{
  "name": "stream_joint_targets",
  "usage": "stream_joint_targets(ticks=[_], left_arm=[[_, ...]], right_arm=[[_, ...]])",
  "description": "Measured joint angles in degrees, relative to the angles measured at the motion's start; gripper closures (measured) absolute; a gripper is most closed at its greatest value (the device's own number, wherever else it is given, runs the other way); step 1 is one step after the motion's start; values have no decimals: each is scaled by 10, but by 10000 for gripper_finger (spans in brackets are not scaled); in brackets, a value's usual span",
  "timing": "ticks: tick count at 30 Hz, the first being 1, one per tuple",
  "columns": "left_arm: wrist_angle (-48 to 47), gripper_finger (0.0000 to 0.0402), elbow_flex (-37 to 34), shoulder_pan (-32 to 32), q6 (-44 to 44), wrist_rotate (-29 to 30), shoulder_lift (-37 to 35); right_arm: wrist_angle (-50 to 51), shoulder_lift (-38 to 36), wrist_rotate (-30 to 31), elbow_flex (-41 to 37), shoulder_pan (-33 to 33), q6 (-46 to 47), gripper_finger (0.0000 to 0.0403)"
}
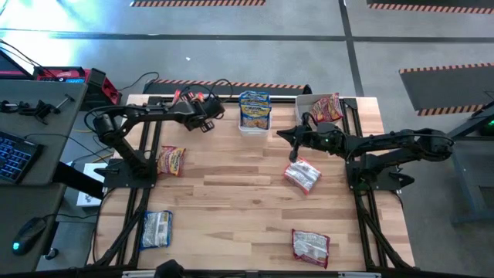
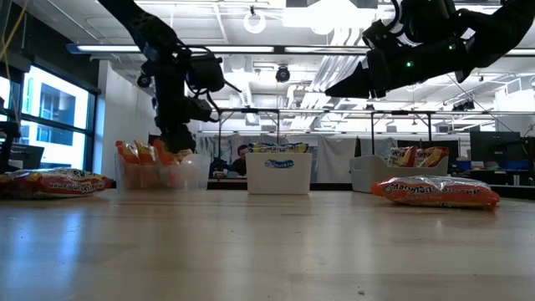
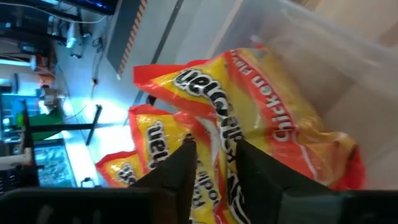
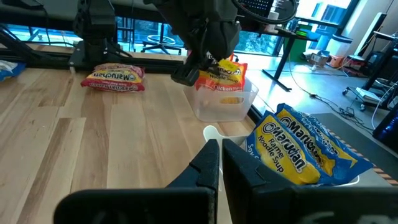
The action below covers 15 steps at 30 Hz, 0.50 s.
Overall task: Sort Maruchan noodles
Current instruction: Put the left orange noodle pack into the transparent bin, then put the bottom red noodle pack into the gray bin
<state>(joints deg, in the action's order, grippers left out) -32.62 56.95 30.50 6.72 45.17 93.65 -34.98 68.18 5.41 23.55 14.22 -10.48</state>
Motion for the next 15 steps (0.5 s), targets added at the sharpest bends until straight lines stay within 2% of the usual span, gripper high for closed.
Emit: stream_joint_targets(ticks=[6,10,13,15], left_arm=[[-1,276,23,-3,16,26,-21],[16,275,17,-5,-13,-36,-72],[48,275,-13,-6,-34,-80,-117],[72,275,-40,-13,-44,-88,-150]], right_arm=[[0,0,0,0,0,1,399],[0,0,0,0,0,1,399],[0,0,0,0,0,1,399],[0,0,0,0,0,1,399]])
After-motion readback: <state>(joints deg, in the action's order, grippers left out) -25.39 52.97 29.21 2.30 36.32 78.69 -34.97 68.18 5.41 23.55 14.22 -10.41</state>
